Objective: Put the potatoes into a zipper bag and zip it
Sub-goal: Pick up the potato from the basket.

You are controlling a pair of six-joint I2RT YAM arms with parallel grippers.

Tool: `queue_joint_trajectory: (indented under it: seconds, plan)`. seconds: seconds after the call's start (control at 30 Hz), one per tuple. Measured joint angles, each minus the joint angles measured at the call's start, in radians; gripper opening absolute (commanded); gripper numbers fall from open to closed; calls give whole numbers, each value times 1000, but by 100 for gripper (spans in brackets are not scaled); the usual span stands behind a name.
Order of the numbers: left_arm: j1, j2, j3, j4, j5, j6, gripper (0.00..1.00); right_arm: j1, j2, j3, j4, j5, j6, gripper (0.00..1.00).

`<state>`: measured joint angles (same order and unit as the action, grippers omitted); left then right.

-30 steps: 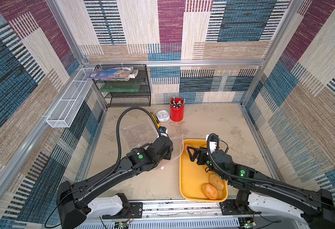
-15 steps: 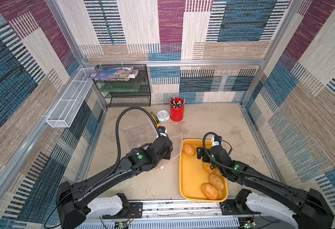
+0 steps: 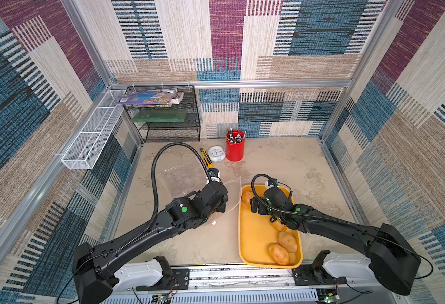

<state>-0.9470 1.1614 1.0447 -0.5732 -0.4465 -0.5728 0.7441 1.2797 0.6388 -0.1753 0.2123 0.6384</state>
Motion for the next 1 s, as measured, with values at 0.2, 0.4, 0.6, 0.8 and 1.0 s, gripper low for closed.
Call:
queue_joint_trajectory:
  seconds: [0.2,0.4,0.6,0.8,1.0]
  plan:
    - [0,-3,-1,0,0,0,0,1,141,58,24,-11,-18,97]
    - [0,-11,-1,0,0,0,0,0,292,133,31,-5,-32,95]
    - [0,-19,-5,0,0,0,0,-4,380,174,63,2,-53,85]
    - [0,-19,-7,0,0,0,0,-3,391,177,79,7,-64,73]
    - [0,-19,-7,0,0,0,0,1,363,166,78,7,-64,58]
